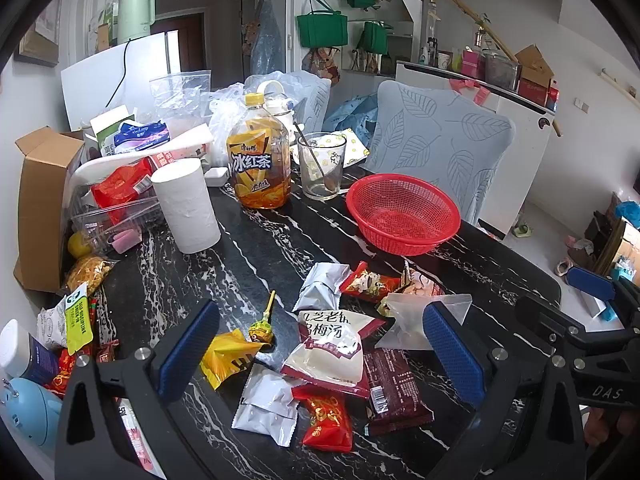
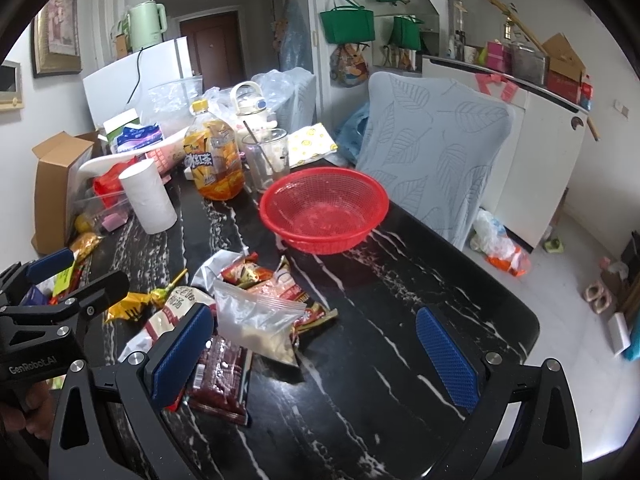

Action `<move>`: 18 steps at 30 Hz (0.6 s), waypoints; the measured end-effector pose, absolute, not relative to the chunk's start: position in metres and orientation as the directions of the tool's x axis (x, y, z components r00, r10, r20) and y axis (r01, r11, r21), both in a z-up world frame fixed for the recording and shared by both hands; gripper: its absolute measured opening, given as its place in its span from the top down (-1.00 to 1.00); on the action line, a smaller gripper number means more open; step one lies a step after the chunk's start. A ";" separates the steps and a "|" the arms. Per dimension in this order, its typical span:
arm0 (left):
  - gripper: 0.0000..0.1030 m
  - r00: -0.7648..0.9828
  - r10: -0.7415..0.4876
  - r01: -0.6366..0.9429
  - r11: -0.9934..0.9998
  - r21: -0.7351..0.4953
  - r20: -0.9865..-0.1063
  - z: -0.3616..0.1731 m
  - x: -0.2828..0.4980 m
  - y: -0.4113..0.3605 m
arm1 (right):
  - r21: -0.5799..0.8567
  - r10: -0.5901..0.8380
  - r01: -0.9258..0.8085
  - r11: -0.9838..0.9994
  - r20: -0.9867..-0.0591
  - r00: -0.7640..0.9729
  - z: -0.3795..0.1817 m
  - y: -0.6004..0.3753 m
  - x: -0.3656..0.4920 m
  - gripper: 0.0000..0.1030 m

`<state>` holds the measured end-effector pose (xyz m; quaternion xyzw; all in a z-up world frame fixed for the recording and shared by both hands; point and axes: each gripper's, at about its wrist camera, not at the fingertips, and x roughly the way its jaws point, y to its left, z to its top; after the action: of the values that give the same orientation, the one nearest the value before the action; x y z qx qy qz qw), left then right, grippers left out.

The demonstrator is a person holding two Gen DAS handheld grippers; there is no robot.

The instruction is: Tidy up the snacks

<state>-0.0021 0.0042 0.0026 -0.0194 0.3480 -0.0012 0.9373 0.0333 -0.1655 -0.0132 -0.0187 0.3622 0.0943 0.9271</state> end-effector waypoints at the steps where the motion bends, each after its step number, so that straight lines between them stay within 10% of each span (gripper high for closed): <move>1: -1.00 0.757 -0.016 -0.011 0.999 -0.037 -0.653 0.003 -0.002 0.005 | 0.033 0.161 -0.188 0.982 -0.675 0.720 -0.013 -0.165 0.033 -1.00; 18: -1.00 0.755 -0.021 -0.006 0.999 -0.039 -0.655 0.003 -0.004 0.002 | 0.034 0.163 -0.190 0.981 -0.675 0.719 -0.013 -0.166 0.033 -1.00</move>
<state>-0.0038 0.0018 0.0032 -0.0192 0.3500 -0.0038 0.9366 0.0331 -0.1656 -0.0125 -0.0187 0.3624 0.0951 0.9270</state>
